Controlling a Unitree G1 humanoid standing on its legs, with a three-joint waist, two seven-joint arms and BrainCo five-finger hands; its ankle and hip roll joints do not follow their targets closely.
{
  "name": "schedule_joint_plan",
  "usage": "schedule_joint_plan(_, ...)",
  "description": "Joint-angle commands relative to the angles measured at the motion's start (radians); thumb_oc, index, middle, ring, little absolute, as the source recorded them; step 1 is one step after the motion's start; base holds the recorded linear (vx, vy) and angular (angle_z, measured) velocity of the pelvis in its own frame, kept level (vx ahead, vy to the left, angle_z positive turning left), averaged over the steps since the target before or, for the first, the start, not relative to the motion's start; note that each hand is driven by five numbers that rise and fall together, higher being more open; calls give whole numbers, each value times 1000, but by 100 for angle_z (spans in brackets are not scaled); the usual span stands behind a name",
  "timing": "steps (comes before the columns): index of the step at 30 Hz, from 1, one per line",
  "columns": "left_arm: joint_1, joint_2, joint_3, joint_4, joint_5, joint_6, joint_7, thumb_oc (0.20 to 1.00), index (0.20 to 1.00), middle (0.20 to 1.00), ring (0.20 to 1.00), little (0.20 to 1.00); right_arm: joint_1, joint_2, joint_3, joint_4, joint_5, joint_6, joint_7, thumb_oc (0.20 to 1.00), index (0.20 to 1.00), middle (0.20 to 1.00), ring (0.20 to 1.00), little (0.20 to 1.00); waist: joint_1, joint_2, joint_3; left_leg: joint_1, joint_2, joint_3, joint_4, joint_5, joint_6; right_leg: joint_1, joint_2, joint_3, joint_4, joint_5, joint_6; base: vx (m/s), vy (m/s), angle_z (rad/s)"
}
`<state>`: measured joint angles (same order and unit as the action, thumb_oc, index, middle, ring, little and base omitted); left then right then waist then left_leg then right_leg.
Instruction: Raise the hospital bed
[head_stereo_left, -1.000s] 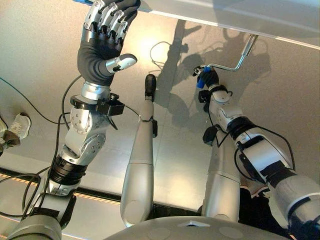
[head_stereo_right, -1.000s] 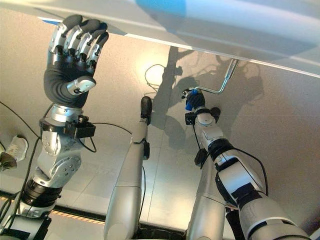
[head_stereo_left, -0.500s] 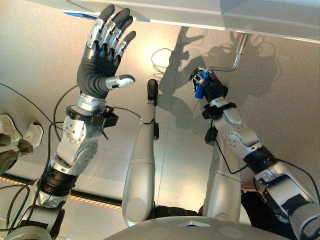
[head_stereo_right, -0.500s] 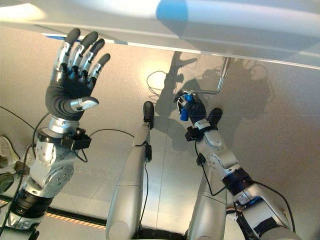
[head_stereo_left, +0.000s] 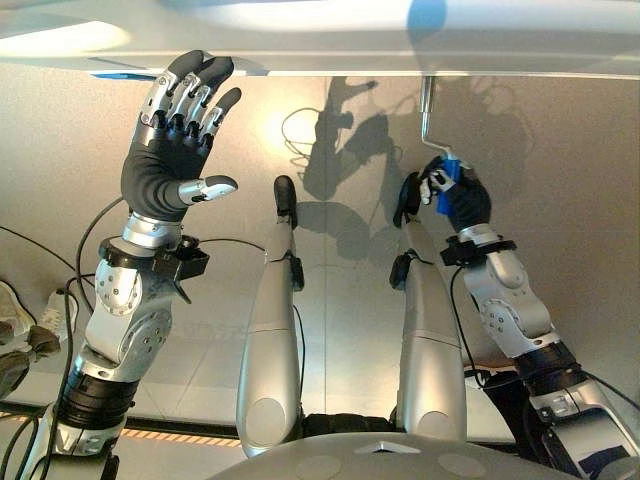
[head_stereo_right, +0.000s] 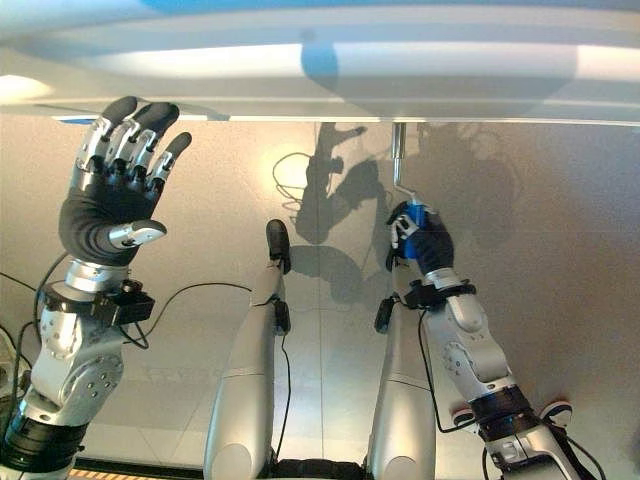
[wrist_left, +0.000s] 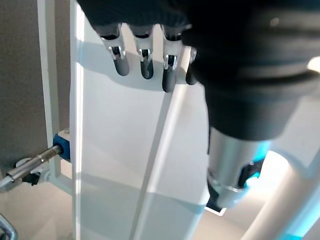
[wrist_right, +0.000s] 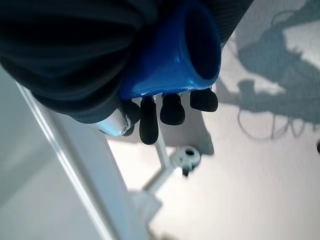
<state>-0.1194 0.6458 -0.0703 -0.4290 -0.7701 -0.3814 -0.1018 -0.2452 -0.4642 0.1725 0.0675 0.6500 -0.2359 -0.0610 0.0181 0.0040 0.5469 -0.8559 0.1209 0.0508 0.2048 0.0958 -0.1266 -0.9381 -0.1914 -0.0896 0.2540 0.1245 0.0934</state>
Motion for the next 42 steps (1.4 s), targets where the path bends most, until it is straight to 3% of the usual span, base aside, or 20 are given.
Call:
schedule_joint_plan(1,-24,7,64,-142,-22,-64,-36,1000,1000,1000,1000,1000,-80,-85,-318,-36,8,-287,-190,200,200,200,200,200,-36,-7,-27,80,3,-25,3,-32,-6,104,15,-16,35,-103,70,0,-82,1)
schedule_joint_plan(3,-27,10,57,-138,-28,-65,-39,1000,1000,1000,1000,1000,-77,-107,-327,77,-1,-275,-219,200,200,200,200,200,-34,-5,-27,80,6,-28,2,-28,-7,104,15,-18,35,-102,70,-1,-57,2)
schedule_joint_plan(7,-37,49,15,-142,-23,-55,-40,1000,1000,1000,1000,1000,-119,-207,-276,431,-103,-178,-289,200,200,200,200,200,-17,4,-27,74,8,-35,0,-21,-7,102,12,-28,37,-101,70,-4,-24,3)
schedule_joint_plan(10,-61,83,-38,-143,-30,-49,-43,1000,1000,1000,1000,1000,-201,-253,-178,686,-93,-106,-252,200,200,200,200,200,0,14,-27,63,7,-41,1,-17,-7,98,7,-39,38,-98,71,-4,-24,4)
schedule_joint_plan(15,-137,100,-134,-115,-30,-39,-41,1000,1000,1000,1000,1000,-359,-243,-15,1055,-56,-1,-138,200,200,200,200,200,38,47,-27,53,-2,-49,7,-8,-12,107,-8,-61,41,-96,73,-2,-25,7)
schedule_joint_plan(20,-167,80,-166,-77,-22,-25,-51,1000,1000,1000,1000,1000,-384,-178,52,1129,-66,54,-80,200,200,200,200,200,58,63,-27,68,-4,-44,9,1,-23,143,-18,-86,32,-93,73,-15,-18,12)
schedule_joint_plan(22,-159,62,-179,-46,-19,-14,-56,1000,1000,1000,1000,1000,-373,-131,88,1113,-72,67,-47,1000,1000,1000,1000,1000,61,59,-27,90,-4,-41,3,4,-24,169,-18,-94,23,-89,73,-23,-3,8)
schedule_joint_plan(26,-133,66,-190,16,32,4,-59,1000,1000,1000,1000,1000,-341,-67,109,1094,-105,80,-39,1000,1000,1000,1000,1000,66,49,-27,159,-5,-37,-6,1,-22,243,-22,-101,5,-83,74,-17,12,-1)
schedule_joint_plan(31,-77,-14,-256,339,124,32,-30,1000,1000,1000,1000,1000,-287,-9,105,1082,-145,91,-41,1000,1000,1000,1000,1000,61,27,-27,298,-7,-26,-50,3,-14,385,-25,-119,-48,-67,81,-18,22,-7)
schedule_joint_plan(37,-4,-99,-258,836,363,42,19,1000,1000,1000,1000,1000,-135,52,52,1075,-237,92,-51,1000,1000,1000,1000,1000,47,4,-27,540,-5,-19,-80,-19,2,636,-19,-127,-95,-72,88,43,30,-4)
schedule_joint_plan(39,2,-120,-260,904,407,45,27,1000,1000,1000,1000,1000,-112,56,41,1084,-256,91,-52,1000,1000,1000,1000,1000,43,2,-30,574,-4,-19,-91,-18,3,671,-18,-131,-107,-70,89,54,17,-1)
schedule_joint_plan(42,28,-159,-261,1047,510,58,51,1000,1000,1000,1000,1000,-41,69,21,1086,-294,89,-60,1000,1000,1000,1000,1000,29,-2,-94,628,-3,-20,-122,-15,3,725,-10,-138,-139,-74,89,106,4,2)
